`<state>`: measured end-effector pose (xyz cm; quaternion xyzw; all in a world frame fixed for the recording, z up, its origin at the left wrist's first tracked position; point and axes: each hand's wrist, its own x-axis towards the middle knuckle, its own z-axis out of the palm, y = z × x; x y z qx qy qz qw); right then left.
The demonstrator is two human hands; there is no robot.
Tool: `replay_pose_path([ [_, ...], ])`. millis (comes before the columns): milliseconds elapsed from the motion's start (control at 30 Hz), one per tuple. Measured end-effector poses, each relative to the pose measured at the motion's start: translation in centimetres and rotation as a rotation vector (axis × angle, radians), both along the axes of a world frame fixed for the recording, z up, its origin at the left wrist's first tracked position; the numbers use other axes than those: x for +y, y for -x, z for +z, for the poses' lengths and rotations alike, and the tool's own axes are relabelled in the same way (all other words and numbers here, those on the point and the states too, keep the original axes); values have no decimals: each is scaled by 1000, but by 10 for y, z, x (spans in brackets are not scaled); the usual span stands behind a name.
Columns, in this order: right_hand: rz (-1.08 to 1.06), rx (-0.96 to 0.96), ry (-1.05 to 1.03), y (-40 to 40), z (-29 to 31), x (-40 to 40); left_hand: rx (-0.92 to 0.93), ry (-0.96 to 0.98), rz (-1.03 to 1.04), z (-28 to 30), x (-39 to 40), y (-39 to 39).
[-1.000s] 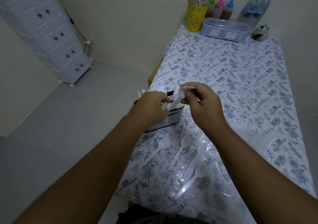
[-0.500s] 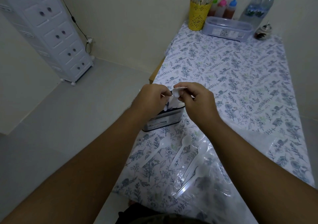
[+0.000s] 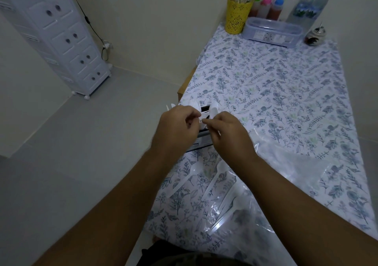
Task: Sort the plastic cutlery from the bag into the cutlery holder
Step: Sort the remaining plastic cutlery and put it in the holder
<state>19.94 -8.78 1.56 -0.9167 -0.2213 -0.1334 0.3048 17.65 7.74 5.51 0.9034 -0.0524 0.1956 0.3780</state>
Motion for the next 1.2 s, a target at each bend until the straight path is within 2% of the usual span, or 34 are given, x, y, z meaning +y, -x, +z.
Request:
replay_pose_path([
  [100, 10, 24, 64, 4, -1, 0, -66, -17, -24, -9, -7, 26],
  [200, -8, 114, -59, 24, -3, -5, -13, -11, -37, -34, -10, 53],
  [267, -72, 284, -112, 42, -11, -10, 170, -12, 1, -63, -8, 65],
  [400, -100, 695, -7, 75, -44, -20, 590, -86, 90, -126, 3, 82],
  [500, -87, 867, 27, 97, -62, -28, 742, -129, 137, -150, 6, 95],
  [600, -167, 944, -37, 111, -72, -34, 729, -32, 163, -149, -1, 102],
  [667, -260, 1036, -265, 113, -73, -36, 718, 147, 117, -138, -13, 102],
  [733, -329, 1181, -568, 117, -69, -36, 780, 300, -42, -126, -29, 103],
  [767, -352, 1214, -668, 118, -68, -37, 803, 309, -141, -123, -37, 103],
  [833, -433, 1210, -773, 121, -68, -43, 792, 169, -255, -122, -52, 101],
  [900, -546, 1193, -874, 123, -72, -52, 716, 39, -210, -125, -62, 95],
  [1000, -665, 1226, -1030, 129, -77, -67, 593, -26, -95, -132, -69, 85],
  [1133, -687, 1226, -924, 137, -80, -81, 603, -175, -91, -145, -72, 77],
  [1200, -711, 1225, -949, 139, -79, -84, 628, -152, -71, -144, -72, 76],
])
